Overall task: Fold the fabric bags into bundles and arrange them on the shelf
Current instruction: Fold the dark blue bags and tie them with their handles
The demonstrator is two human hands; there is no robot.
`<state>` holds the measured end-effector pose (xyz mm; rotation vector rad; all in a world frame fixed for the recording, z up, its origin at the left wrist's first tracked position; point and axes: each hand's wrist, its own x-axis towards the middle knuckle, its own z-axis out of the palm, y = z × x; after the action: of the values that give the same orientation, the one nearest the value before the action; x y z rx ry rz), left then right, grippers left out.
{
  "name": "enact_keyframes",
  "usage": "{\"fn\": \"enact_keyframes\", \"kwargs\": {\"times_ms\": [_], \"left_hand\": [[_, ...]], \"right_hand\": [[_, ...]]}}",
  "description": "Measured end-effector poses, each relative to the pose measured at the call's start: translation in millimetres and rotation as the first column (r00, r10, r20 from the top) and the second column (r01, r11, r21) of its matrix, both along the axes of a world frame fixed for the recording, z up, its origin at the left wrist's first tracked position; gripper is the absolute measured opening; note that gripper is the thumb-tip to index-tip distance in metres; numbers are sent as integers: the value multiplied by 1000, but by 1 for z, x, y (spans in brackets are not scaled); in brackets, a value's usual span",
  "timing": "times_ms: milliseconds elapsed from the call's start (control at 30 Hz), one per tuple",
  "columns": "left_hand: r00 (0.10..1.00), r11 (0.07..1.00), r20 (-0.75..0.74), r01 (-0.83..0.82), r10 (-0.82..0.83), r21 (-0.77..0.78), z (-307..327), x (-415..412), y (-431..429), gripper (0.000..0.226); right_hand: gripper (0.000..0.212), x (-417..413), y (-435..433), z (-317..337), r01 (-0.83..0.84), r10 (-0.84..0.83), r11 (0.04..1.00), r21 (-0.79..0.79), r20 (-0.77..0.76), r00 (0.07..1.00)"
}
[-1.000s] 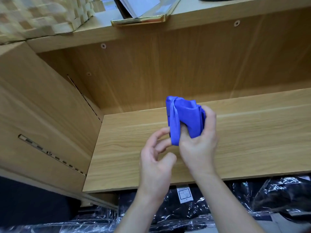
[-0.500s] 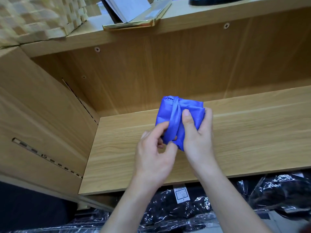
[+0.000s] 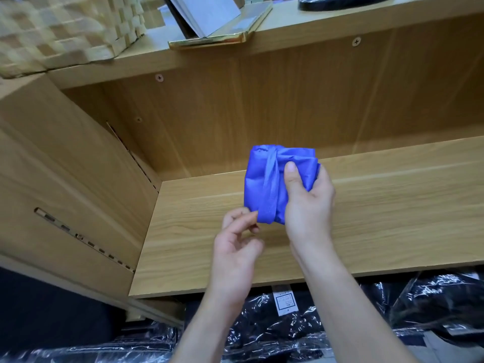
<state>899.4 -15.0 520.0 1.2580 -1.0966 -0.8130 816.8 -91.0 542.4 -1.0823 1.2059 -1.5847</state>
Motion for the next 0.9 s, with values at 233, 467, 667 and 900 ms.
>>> {"fn": "enact_keyframes", "kwargs": {"times_ms": [233, 467, 667, 900], "left_hand": [[910, 999, 414, 45, -32, -22, 4, 13, 33, 70], [945, 993, 308, -85, 105, -79, 65, 47, 18, 20], [719, 997, 694, -16, -44, 81, 94, 36, -3, 17], [824, 930, 512, 45, -242, 366, 87, 26, -15, 9]], "right_hand": [[21, -22, 13, -8, -220, 98, 919, -326, -353, 931], [29, -45, 22, -9, -428, -252, 498, -754, -599, 761], [20, -49, 27, 0, -566, -358, 323, -758, -652, 668], [14, -52, 28, -7, -705, -539, 247, -664, -699, 469]]}}
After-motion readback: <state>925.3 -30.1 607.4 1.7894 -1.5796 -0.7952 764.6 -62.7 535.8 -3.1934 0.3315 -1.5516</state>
